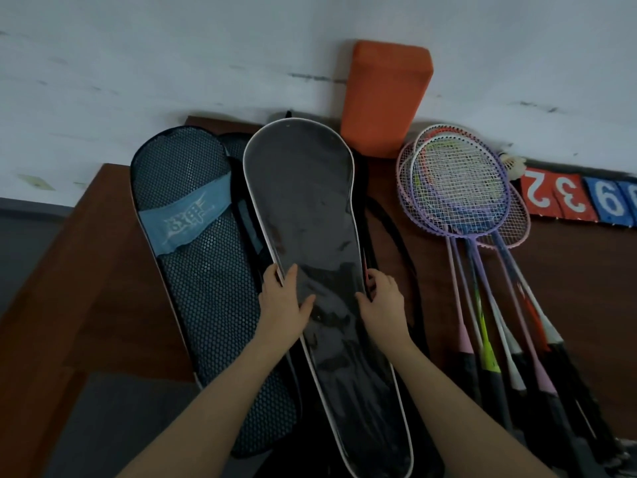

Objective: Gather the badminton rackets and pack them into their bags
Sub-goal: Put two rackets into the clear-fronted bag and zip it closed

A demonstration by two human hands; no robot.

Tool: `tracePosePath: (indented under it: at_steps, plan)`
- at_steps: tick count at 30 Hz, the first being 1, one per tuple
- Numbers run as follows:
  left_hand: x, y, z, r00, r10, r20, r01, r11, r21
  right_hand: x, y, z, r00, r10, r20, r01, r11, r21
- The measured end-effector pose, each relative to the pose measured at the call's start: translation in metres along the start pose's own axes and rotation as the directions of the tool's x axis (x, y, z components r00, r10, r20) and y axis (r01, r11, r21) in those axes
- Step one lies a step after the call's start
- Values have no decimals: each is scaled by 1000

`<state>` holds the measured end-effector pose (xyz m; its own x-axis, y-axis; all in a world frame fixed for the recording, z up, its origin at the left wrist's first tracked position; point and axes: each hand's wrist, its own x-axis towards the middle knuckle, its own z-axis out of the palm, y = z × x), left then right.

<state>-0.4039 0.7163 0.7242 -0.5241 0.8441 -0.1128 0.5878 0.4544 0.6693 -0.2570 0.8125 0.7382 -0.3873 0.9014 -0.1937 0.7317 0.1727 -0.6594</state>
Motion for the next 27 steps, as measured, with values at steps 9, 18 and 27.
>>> tracePosePath:
  at_steps: [9,18,27]
  plan:
    - [1,0,-5,998,-46,-40,48,997,54,-12,-6,-9,942,-257,-216,222,960,-170]
    - [29,61,-12,997,10,80,-7,999,-34,-34,1,-18,683,-696,-220,544,686,-483]
    - [37,56,6,986,-40,163,72,977,-201,-36,23,-11,912,-377,-161,365,926,-102]
